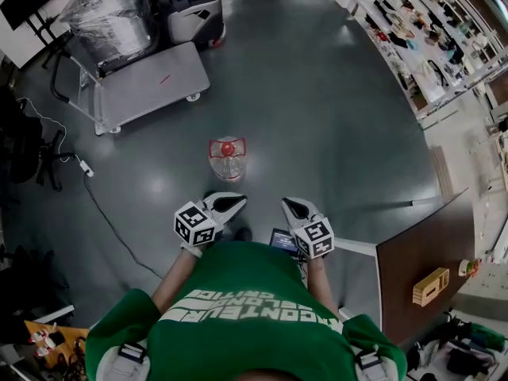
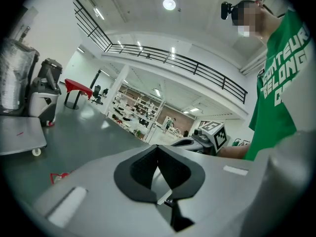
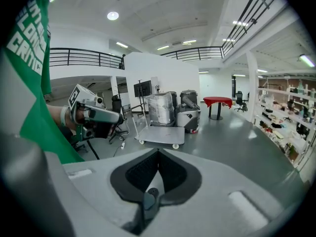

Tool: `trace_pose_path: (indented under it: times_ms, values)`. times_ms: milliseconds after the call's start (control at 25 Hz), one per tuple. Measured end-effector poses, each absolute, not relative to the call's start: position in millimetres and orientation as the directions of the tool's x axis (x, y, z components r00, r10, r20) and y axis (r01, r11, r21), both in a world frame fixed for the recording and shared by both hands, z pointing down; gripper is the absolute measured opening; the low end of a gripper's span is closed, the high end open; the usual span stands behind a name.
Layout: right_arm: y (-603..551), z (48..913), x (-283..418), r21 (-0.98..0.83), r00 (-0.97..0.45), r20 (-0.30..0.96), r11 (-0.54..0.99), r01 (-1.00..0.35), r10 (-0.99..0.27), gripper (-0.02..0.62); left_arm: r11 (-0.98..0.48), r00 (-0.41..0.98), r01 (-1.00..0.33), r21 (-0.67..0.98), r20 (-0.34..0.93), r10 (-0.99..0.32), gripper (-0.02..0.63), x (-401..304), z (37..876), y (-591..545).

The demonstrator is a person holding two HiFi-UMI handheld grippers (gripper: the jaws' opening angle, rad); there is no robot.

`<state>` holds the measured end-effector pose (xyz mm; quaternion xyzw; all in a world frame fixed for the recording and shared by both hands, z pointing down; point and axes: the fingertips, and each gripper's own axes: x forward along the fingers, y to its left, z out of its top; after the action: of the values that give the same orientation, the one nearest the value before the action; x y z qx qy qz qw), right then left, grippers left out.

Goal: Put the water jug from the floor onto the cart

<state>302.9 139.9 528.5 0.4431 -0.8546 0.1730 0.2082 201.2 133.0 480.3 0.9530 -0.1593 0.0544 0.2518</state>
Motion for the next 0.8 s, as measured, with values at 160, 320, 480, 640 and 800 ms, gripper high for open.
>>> trace_pose_path:
  times_ms: [160,320,480,640,800]
  values:
    - [131,528,302,-0.108,-0.514,0.510,0.542,-0.834,-0.690,-0.008,-0.831,0.951,-0.309,0.463,0.180,-0.253,0.012,202,480,126]
    - [121,526,287,-0.103,-0.536,0.511,0.571,-0.815,-0.673,-0.006,-0.829,0.948,-0.317,0.461,0.179,-0.263,0.012,192,477,116]
    - [111,530,274,-0.112,-0.548,0.517,0.583,-0.804,-0.657,-0.006,-0.823,0.947,-0.319,0.470,0.182,-0.263,0.011,180,478,106]
    - [100,531,266,-0.117,-0.551,0.519,0.585,-0.803,-0.653,-0.007,-0.810,0.941,-0.337,0.480,0.190,-0.279,0.012,167,482,96]
    - [85,528,261,-0.113,-0.553,0.516,0.588,-0.801,-0.654,-0.007,-0.813,0.942,-0.335,0.476,0.188,-0.278,0.012,163,480,83]
